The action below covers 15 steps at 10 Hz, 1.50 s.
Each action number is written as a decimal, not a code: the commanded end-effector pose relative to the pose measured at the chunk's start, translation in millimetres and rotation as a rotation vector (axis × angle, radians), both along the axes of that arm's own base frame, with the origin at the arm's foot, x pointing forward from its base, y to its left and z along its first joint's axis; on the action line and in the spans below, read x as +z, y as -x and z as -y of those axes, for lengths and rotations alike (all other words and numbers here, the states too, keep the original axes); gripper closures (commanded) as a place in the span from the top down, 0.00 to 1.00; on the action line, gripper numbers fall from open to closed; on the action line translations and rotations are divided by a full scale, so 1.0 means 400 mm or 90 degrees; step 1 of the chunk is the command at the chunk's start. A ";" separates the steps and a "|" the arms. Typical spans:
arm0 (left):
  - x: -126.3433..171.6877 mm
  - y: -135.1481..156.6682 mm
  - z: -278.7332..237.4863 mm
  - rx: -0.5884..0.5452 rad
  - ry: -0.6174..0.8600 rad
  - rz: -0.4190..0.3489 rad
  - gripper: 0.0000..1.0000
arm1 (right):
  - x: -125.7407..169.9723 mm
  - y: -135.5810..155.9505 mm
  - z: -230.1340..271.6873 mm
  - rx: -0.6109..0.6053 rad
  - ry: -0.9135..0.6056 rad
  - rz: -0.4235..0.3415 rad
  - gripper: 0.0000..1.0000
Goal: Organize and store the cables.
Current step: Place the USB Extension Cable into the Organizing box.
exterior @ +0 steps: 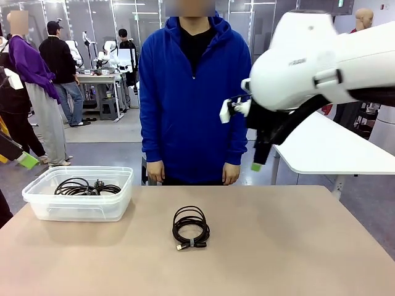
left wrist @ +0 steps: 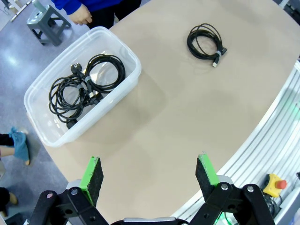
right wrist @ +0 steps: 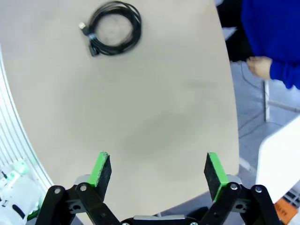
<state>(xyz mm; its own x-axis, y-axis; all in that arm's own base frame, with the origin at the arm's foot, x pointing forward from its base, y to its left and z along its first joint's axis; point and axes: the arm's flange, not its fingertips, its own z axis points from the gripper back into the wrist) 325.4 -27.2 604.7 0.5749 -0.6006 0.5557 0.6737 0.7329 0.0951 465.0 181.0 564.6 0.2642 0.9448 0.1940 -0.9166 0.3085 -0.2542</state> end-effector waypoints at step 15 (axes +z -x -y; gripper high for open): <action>-0.092 -0.190 0.470 -0.204 -0.177 -0.085 1.00 | -0.042 0.179 0.559 -0.176 -0.270 0.032 1.00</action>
